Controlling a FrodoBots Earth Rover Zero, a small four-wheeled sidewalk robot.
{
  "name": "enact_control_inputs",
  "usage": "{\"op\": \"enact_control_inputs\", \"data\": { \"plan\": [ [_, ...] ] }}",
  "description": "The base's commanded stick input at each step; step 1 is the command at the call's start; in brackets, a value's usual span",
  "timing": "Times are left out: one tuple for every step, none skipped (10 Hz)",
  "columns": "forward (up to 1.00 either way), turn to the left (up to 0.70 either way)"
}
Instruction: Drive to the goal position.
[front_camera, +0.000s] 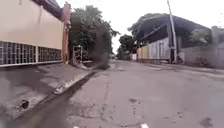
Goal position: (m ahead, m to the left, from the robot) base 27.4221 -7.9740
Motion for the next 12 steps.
{"op": "enact_control_inputs", "data": {
  "plan": [
    [0.85, 0.00],
    [0.85, 0.00],
    [0.85, 0.00],
    [0.85, 0.00],
    [0.85, 0.00],
    [0.85, -0.07],
    [0.85, -0.14],
    [0.85, -0.21],
    [0.85, 0.00],
    [0.85, 0.00],
    [0.85, 0.00],
    [0.85, 0.00]
  ]
}}
